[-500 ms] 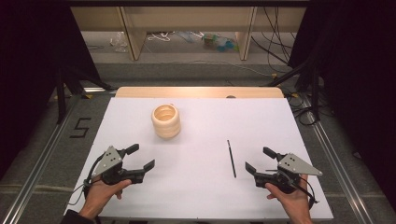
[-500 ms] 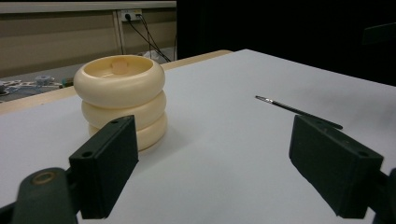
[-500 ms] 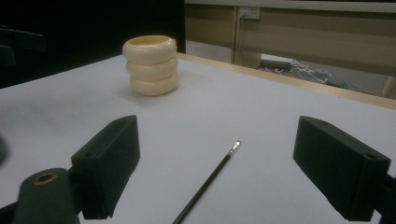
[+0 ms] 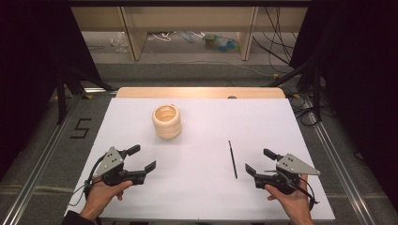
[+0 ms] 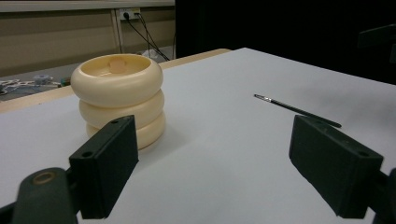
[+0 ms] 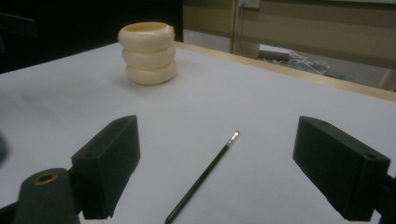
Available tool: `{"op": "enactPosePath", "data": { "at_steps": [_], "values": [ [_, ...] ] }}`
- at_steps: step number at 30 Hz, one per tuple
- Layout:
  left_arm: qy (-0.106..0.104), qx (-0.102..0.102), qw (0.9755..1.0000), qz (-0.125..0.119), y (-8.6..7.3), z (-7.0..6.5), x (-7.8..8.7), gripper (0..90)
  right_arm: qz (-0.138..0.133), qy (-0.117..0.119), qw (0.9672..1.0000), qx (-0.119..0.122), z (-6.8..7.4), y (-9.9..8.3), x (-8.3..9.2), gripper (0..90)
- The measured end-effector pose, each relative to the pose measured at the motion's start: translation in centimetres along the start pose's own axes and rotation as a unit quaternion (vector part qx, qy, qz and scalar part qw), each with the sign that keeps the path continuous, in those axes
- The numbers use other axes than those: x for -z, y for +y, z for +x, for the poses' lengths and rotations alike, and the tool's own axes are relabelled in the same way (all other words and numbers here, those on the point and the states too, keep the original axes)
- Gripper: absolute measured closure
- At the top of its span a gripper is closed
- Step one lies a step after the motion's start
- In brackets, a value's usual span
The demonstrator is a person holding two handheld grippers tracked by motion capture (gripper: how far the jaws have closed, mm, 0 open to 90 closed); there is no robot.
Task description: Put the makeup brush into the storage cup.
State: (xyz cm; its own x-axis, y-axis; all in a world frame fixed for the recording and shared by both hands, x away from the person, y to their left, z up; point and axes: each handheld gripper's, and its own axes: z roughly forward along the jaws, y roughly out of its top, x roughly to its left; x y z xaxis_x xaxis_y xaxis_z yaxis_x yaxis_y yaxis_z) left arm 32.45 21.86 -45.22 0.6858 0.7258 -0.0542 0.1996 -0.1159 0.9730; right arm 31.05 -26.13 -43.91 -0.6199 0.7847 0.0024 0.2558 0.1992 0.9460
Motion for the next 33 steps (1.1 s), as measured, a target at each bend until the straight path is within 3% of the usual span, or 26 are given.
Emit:
{"op": "enactPosePath", "data": {
  "at_steps": [7, 8, 13, 17, 23, 24, 27, 29, 32, 33],
  "values": [
    [0.000, -0.001, 1.0000, 0.002, 0.0, 0.0, 0.0, 15.6, 0.026, 0.002, 0.9997, 0.001, 0.2, 0.4, -0.5, 15.6],
    [0.000, 0.000, 1.0000, 0.002, 0.0, 0.0, -0.1, 15.6, 0.017, 0.000, 0.9998, 0.007, 0.1, 0.4, -0.7, 15.4],
    [-0.001, -0.002, 1.0000, 0.003, 0.0, 0.0, -0.1, 15.6, 0.075, 0.012, 0.9969, 0.022, 0.2, 1.5, -1.5, 15.7],
    [-0.001, -0.003, 1.0000, 0.003, 0.0, 0.0, -0.1, 15.7, 0.125, 0.015, 0.9913, 0.039, 0.1, 2.3, -2.8, 15.8],
    [-0.002, -0.007, 1.0000, 0.003, -0.1, 0.1, -0.2, 15.6, 0.201, 0.022, 0.9783, 0.047, -0.4, 3.9, -4.4, 19.1],
    [0.000, 0.000, 1.0000, 0.004, -0.1, 0.0, -0.2, 15.6, 0.210, 0.024, 0.9761, 0.050, -0.4, 4.2, -4.7, 19.3],
    [-0.001, -0.004, 1.0000, 0.004, -0.1, 0.0, -0.2, 15.6, 0.225, 0.026, 0.9715, 0.070, -0.6, 4.9, -5.6, 23.5],
    [-0.001, -0.005, 1.0000, 0.006, -0.1, 0.0, -0.2, 15.6, 0.246, 0.024, 0.9661, 0.075, -0.6, 5.3, -6.3, 21.1],
    [-0.001, -0.003, 1.0000, 0.005, -0.1, 0.0, -0.3, 15.6, 0.252, 0.025, 0.9644, 0.076, -0.7, 5.4, -7.0, 22.5],
    [-0.002, -0.002, 1.0000, 0.006, -0.1, 0.0, -0.3, 15.6, 0.279, 0.030, 0.9567, 0.075, -0.8, 5.6, -7.5, 22.6]
  ]
}}
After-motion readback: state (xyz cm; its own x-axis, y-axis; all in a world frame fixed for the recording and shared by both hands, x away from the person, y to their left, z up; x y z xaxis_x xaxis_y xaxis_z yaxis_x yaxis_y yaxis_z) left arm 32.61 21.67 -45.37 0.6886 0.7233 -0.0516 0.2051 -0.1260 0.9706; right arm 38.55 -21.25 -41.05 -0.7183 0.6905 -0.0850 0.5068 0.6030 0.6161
